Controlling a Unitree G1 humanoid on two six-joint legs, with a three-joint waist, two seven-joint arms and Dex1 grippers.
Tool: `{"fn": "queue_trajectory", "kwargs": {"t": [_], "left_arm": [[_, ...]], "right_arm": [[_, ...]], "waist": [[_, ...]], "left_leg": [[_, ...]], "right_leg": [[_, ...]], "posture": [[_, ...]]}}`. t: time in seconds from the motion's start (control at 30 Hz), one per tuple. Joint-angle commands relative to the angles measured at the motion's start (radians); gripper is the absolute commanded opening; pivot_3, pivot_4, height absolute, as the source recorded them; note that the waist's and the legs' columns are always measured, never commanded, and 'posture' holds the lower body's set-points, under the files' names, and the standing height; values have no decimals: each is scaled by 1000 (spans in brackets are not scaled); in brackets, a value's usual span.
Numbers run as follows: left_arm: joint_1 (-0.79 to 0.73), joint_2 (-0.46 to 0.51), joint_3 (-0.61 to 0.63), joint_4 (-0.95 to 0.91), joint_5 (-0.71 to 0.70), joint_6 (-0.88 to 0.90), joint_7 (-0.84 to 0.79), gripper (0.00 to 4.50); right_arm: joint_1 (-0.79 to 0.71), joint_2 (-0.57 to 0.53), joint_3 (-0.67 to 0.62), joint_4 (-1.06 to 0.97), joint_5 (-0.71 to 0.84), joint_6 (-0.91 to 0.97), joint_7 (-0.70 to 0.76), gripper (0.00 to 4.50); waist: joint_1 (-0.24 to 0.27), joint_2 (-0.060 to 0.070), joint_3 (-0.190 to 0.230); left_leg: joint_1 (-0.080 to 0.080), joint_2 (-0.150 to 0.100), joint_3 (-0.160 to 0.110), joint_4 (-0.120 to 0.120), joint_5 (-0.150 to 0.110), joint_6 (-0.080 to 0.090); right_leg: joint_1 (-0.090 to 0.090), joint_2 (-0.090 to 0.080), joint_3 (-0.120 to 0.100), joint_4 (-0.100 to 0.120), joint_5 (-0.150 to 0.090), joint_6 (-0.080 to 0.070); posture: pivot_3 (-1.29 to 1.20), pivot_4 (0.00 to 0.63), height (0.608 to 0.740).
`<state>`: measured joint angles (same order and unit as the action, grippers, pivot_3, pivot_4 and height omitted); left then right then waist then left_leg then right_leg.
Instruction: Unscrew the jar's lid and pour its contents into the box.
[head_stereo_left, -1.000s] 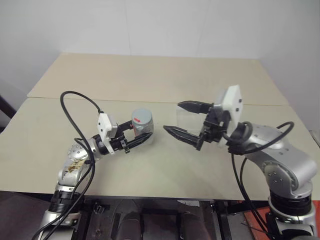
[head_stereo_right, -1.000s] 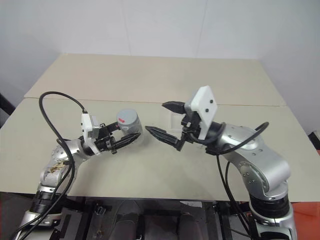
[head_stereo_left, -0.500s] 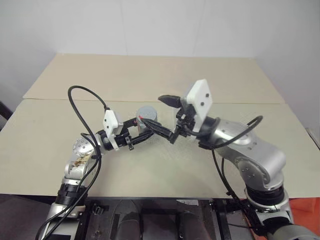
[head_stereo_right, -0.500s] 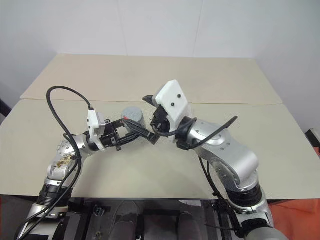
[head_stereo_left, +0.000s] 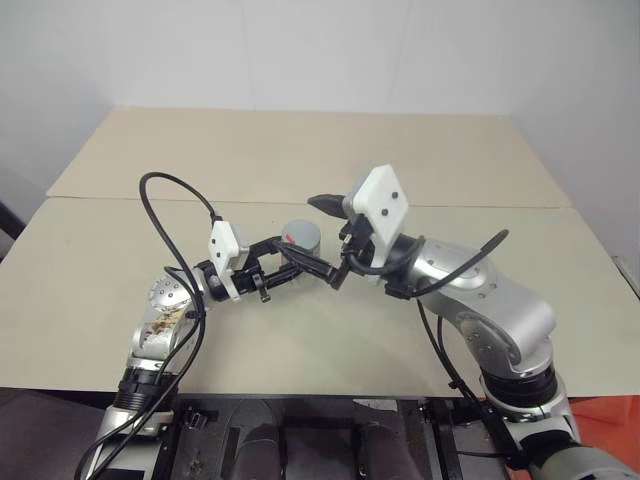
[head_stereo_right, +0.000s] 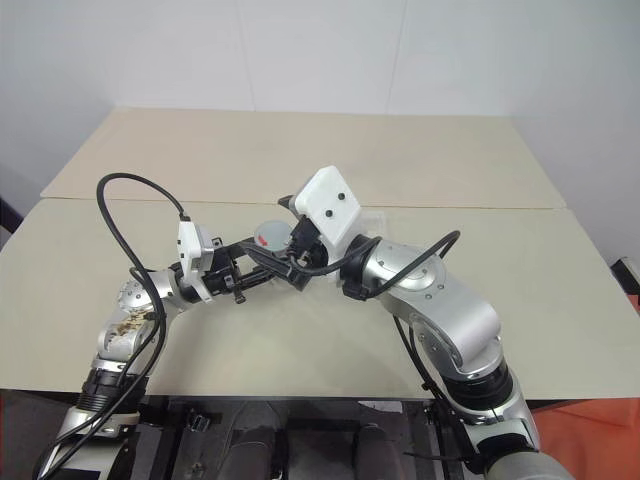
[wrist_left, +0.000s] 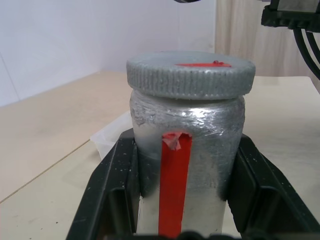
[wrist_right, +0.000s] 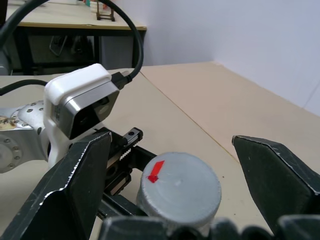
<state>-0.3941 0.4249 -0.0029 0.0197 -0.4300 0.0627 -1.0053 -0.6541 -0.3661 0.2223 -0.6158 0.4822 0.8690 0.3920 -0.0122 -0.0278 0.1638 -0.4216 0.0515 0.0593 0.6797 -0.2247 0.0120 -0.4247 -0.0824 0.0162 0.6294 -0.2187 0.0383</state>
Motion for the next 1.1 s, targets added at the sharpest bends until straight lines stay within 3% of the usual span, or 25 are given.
{"fn": "queue_trajectory", "kwargs": {"t": [0.03, 0.97, 1.1], "left_arm": [[-15, -4, 9, -14, -6, -20, -3, 1932], [-6, -39, 14, -30, -8, -71, 36, 1932], [0, -43, 9, -26, -7, -74, 35, 1932]], "right_arm": [[-2, -3, -16, -23, -6, 4, -1, 4500], [28, 86, -3, 56, -61, -23, -22, 4500], [38, 96, -4, 56, -72, -38, -21, 3582]], "waist": [[0, 0, 0], [0, 0, 0], [0, 0, 0]], "left_leg": [[0, 0, 0, 0, 0, 0], [0, 0, 0, 0, 0, 0], [0, 0, 0, 0, 0, 0]], "right_leg": [[0, 0, 0, 0, 0, 0], [0, 0, 0, 0, 0, 0], [0, 0, 0, 0, 0, 0]], "posture": [[0, 150, 740], [0, 150, 740], [0, 150, 740]]}}
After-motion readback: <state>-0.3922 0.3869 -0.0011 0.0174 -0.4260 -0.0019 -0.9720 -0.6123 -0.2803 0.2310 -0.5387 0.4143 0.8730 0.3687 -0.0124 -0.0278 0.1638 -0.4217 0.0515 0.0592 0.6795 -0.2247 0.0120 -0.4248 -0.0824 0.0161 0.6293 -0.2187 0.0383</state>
